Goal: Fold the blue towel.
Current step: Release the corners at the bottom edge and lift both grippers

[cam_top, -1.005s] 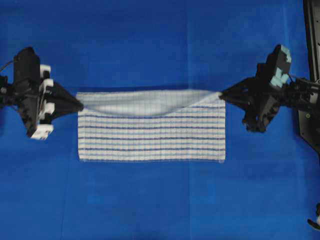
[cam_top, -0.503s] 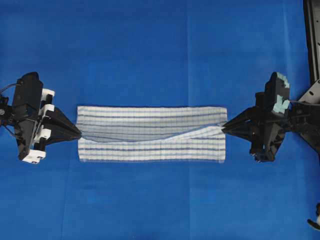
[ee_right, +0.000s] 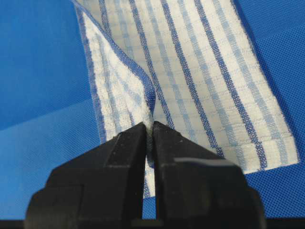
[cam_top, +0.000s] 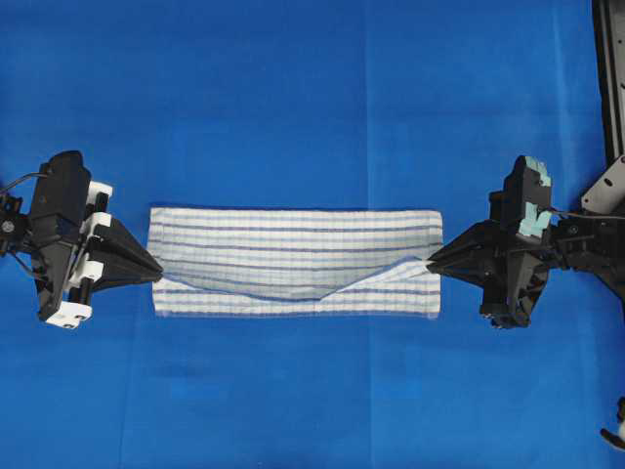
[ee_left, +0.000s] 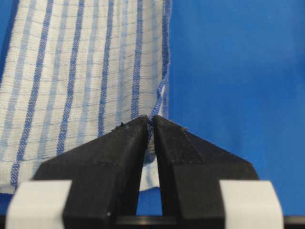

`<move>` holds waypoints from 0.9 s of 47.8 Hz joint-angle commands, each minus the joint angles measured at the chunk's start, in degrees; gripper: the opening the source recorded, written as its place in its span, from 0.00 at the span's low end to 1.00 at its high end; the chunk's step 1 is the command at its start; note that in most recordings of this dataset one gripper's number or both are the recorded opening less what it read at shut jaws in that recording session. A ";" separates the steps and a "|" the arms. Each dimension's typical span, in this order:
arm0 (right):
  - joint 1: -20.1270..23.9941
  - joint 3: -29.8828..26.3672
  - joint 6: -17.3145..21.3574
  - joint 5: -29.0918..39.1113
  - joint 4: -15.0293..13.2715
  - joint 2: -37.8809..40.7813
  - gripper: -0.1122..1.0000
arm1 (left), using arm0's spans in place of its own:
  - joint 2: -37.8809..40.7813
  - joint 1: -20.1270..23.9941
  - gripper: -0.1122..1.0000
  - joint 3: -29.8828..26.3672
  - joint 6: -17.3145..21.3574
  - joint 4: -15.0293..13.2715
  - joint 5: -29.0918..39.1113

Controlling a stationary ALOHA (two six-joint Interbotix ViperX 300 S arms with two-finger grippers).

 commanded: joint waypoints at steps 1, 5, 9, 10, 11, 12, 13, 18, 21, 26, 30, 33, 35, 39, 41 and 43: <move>0.26 -0.97 -0.18 -0.26 0.09 -0.26 0.14 | -0.26 -0.18 0.15 -0.79 -0.09 -0.09 -0.18; 0.26 -0.97 -0.18 -0.18 0.00 -0.26 0.16 | -0.18 -0.18 0.19 -0.88 -0.09 -0.09 -0.09; 0.26 -0.97 -0.26 -0.26 0.00 -0.26 0.26 | -0.26 -0.18 0.38 -0.88 -0.09 -0.09 -0.09; 0.26 -0.97 -0.26 -0.26 0.00 -0.26 0.30 | -0.26 -0.09 0.44 -0.88 -0.09 -0.09 -0.09; 0.26 -0.97 -0.18 -0.26 0.00 -0.26 0.35 | -0.26 0.00 0.50 -0.88 -0.09 -0.09 -0.09; 0.26 -1.05 -0.26 -0.26 0.00 -0.26 0.40 | -0.26 0.09 0.56 -0.88 -0.09 -0.09 -0.09; 0.26 -1.05 -0.26 -0.26 0.00 -0.26 0.46 | -0.35 0.18 0.62 -0.97 -0.09 -0.09 -0.09; 0.26 -1.05 -0.79 -0.35 0.00 -0.26 0.74 | -0.79 0.70 0.73 -0.88 0.18 -0.09 0.00; 0.26 -0.97 -1.49 -0.53 -0.18 -0.35 0.89 | -1.41 1.49 0.69 -0.97 0.53 -0.09 0.00; -0.35 -1.05 -2.72 -0.70 0.09 -0.79 0.89 | -2.02 2.99 0.64 -0.97 0.79 -0.09 0.18; -1.93 -0.88 -3.25 -1.05 0.09 -0.79 0.85 | -2.20 4.57 0.64 -1.14 1.05 0.00 0.70; -3.52 -0.88 -3.43 -1.05 0.09 -0.79 0.86 | -1.85 6.33 0.64 -1.32 1.14 0.26 1.49; -4.66 -0.88 -3.78 -1.05 0.00 -0.79 0.86 | -1.67 7.65 0.64 -1.58 1.23 0.26 2.02; -7.21 -0.53 -4.92 -1.05 -0.18 -0.53 0.85 | -0.97 10.37 0.63 -1.93 1.23 0.35 2.90; -8.35 -0.35 -5.54 -1.05 -0.18 -0.18 0.85 | -0.35 11.43 0.63 -2.02 1.32 0.44 2.99; -9.32 -0.26 -6.33 -1.05 0.09 0.26 0.85 | 0.35 12.30 0.63 -2.11 1.41 0.53 2.99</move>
